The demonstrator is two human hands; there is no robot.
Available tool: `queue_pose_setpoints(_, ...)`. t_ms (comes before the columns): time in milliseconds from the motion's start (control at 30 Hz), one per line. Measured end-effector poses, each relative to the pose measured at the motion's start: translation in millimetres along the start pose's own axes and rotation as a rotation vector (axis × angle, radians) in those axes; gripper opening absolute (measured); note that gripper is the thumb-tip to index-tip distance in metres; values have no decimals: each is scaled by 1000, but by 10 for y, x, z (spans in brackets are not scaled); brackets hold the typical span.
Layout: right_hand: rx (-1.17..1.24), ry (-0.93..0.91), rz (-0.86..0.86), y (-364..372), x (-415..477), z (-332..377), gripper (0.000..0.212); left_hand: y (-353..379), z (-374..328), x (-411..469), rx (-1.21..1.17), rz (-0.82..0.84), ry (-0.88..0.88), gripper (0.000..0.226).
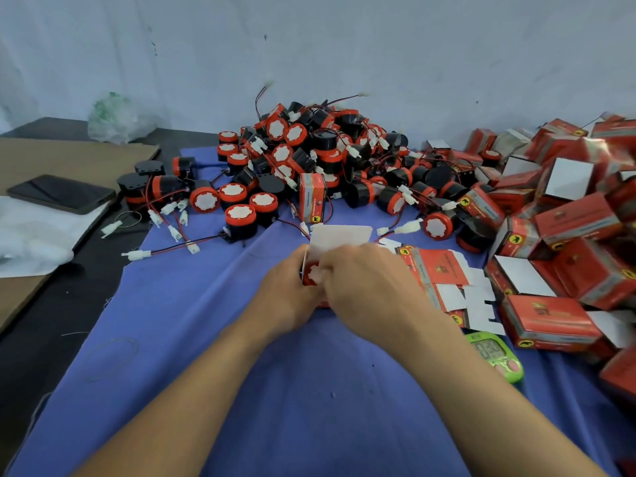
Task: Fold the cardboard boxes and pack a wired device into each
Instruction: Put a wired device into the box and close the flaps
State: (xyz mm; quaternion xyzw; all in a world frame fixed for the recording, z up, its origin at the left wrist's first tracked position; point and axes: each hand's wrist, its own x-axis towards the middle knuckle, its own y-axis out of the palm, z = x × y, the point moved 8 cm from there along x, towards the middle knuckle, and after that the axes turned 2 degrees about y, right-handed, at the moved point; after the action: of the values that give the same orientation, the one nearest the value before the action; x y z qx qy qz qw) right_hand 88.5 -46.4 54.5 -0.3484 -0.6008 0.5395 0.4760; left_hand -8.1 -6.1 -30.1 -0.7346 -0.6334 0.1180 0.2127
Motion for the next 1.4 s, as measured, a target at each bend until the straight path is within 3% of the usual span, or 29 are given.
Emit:
queue_pose_setpoints(67, 111, 127, -434, -423, -146, -252, 7, 3, 39, 21, -58, -3, -61, 45)
queue_pose_setpoints(100, 145, 231, -591, -564, -246, -447, 18, 12, 51, 31, -75, -1, -82, 44)
queue_pose_setpoints(133, 180, 356, -615, -612, -295, -656, 32, 16, 61, 39, -86, -1, -93, 44)
queue_pose_setpoints(200, 212, 548, -411, -466, -261, -996, 47, 9, 71, 46, -93, -19, -109, 42)
queue_pose_setpoints(233, 252, 564, -311, -374, -230, -1067, 42, 5, 70, 47, -94, -28, -114, 42)
queue_pose_setpoints(333, 431, 458, -269, -249, -180, -1009, 11, 16, 64, 55, -89, -23, -127, 43)
queue_pose_setpoints(433, 440, 324, -319, -274, -148, -789, 17, 12, 60, 48, -94, -28, -130, 44)
queue_pose_setpoints(567, 532, 192, -168, -170, -51, -477, 17, 9, 77, 40, -79, -37, -112, 46)
queue_pose_setpoints(767, 323, 30, -162, -209, -36, -256, 9, 35, 97, 76, -57, -15, -92, 54)
queue_pose_setpoints(933, 223, -135, -129, -132, -132, 56, 29, 60, 63, 65, 59, -14, -67, 37)
queue_pose_setpoints(1000, 204, -192, -89, -33, -222, 181, 38, 103, 10, 70, 150, 10, -28, 48)
queue_pose_setpoints(1067, 102, -189, -129, -14, -275, 161, 36, 105, 7, 83, 176, 4, -25, 50)
queue_pose_setpoints(1200, 43, -115, -204, -78, -353, -72, 23, 50, 28, 63, -73, -26, -55, 44)
queue_pose_setpoints(1400, -57, -102, -5, 117, -404, -255, 22, 56, 78, 38, -64, -34, -85, 44)
